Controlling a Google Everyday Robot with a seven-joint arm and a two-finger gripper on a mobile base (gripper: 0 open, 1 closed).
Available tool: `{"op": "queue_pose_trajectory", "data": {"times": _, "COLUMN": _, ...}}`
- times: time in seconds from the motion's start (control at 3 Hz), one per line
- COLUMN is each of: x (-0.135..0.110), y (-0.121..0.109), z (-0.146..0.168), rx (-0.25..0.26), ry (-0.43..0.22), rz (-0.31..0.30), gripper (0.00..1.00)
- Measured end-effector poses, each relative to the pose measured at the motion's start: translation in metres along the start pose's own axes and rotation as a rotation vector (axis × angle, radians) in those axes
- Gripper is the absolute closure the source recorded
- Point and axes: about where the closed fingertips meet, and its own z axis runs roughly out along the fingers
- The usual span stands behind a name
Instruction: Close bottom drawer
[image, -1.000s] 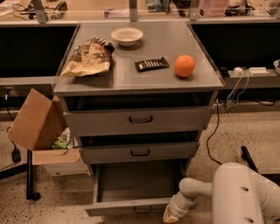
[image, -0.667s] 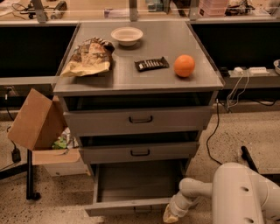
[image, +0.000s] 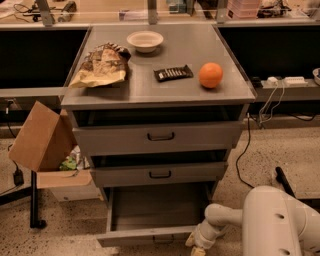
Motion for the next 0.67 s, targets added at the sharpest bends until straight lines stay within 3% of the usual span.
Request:
{"op": "queue_pose_trajectory", "data": {"times": 0.33, "x": 0.0000, "y": 0.0000, "z": 0.0000, "rx": 0.000, "ry": 0.000, "rz": 0.000, "gripper": 0.00}}
{"op": "queue_pose_trajectory", "data": {"times": 0.67, "x": 0.0000, "y": 0.0000, "z": 0.0000, "rx": 0.000, "ry": 0.000, "rz": 0.000, "gripper": 0.00}}
